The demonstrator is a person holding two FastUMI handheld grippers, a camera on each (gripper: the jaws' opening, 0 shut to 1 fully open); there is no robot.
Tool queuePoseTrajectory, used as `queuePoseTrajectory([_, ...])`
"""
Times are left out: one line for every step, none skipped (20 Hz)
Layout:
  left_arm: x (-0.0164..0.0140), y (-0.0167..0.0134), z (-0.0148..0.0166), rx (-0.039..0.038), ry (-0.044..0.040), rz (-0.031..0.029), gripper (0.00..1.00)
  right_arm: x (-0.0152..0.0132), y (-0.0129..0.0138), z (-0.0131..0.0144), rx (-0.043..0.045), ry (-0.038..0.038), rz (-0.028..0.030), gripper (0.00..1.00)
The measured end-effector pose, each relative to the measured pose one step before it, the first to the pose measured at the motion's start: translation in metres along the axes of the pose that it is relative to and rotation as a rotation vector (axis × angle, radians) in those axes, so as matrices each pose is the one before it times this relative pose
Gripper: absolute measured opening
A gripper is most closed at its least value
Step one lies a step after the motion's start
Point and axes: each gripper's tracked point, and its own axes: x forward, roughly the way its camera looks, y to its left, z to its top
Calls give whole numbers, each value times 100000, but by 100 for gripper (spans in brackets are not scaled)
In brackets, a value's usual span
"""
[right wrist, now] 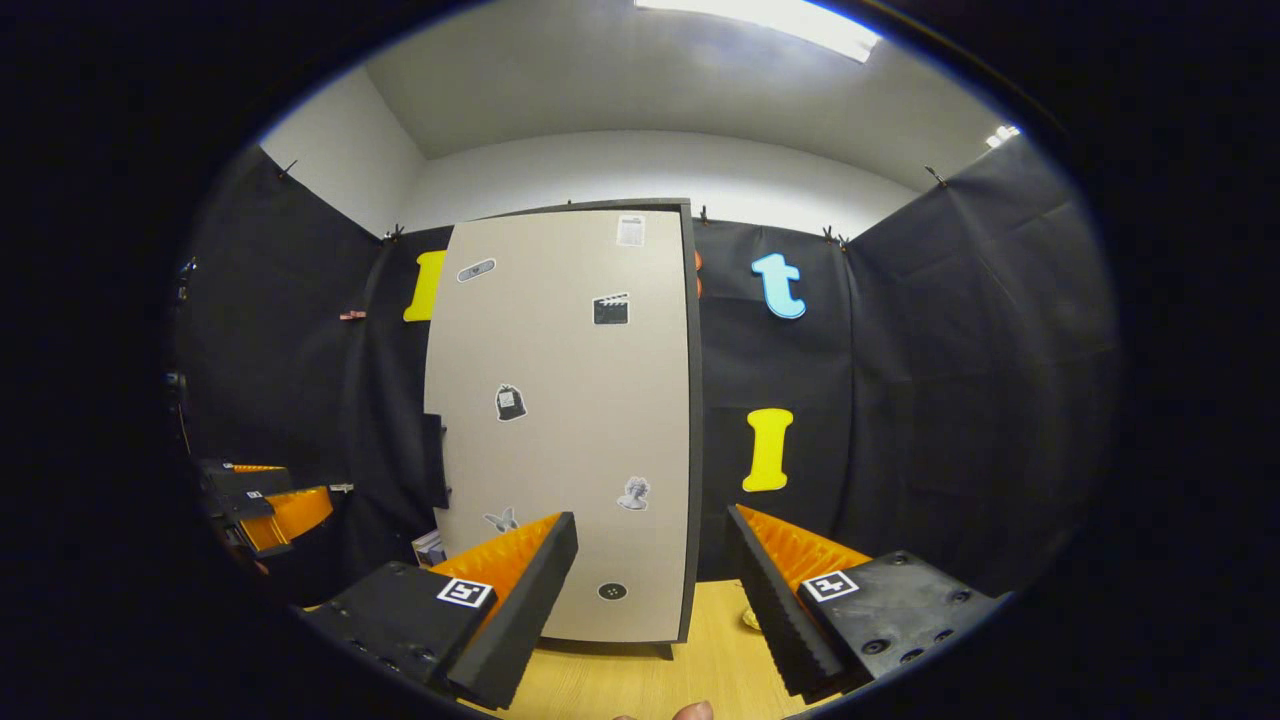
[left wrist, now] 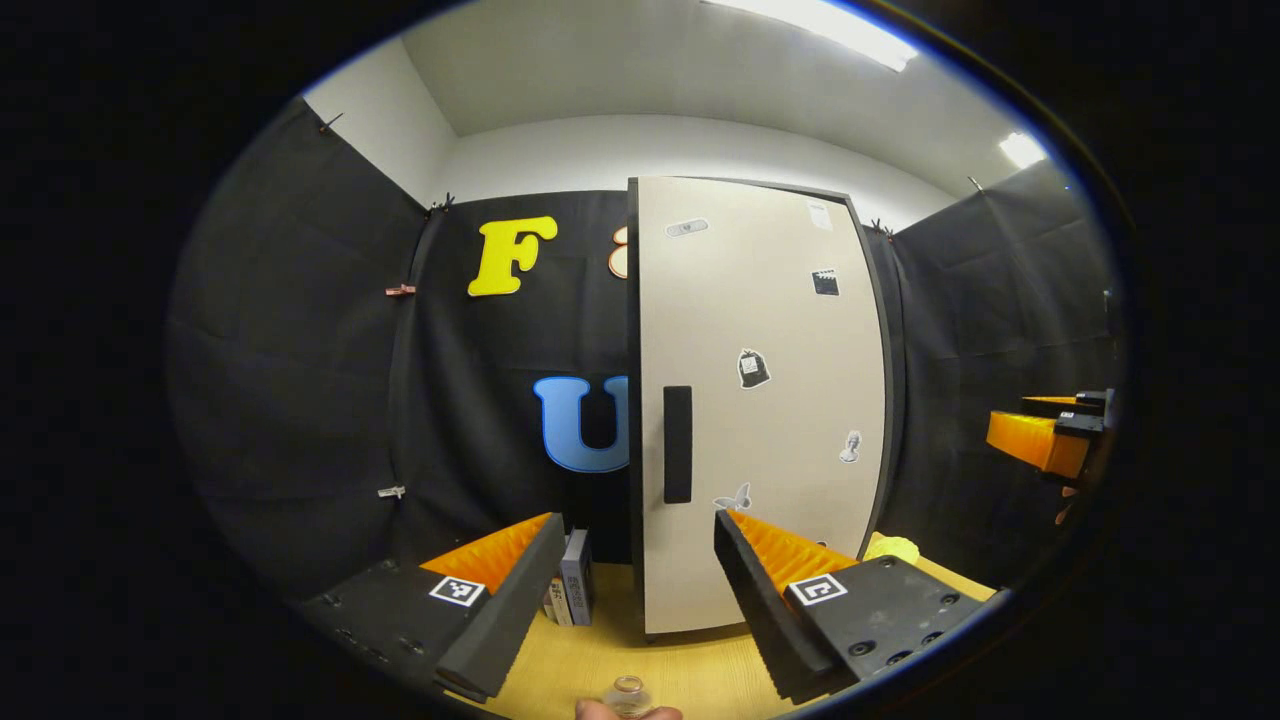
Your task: Open the cabinet door with the right hand, grasp the bottle in the cabinet with the left hand and place it on the coaster, then close the cabinet door with the right hand.
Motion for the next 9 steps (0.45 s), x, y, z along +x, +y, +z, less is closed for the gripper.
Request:
queuePoseTrajectory([90, -99, 122, 154, 169, 529, 95, -7, -92, -91, -153, 135, 263, 96])
queuePoseTrajectory([72, -134, -73, 375, 169, 720, 95, 71, -1, -71, -144, 142, 660, 96])
queuePoseTrajectory([102, -104, 79, 467, 143, 836, 95, 163, -111, -119, 107, 274, 577, 96])
queuePoseTrajectory([142, -185, 66, 301, -105, 481, 95, 50, 10, -45, 301, 55, 753, 96])
queuePoseTrajectory([161, -326, 163, 275, -325, 29, 95, 76, -177, 16, 344, 90, 342, 96])
queuePoseTrajectory([111, -252, -40, 479, -145, 176, 95, -4, 20, -102, 486, 47, 704, 96])
queuePoseTrajectory([104, -247, 51, 714, -6, 204, 95, 19, 73, -75, 271, 27, 485, 96])
queuePoseTrajectory([36, -208, -73, 852, 35, 232, 95, -37, 73, -2, 109, -107, 850, 96])
queuePoseTrajectory([79, -170, 8, 802, 69, 468, 95, 36, -56, -88, -162, 30, 369, 96])
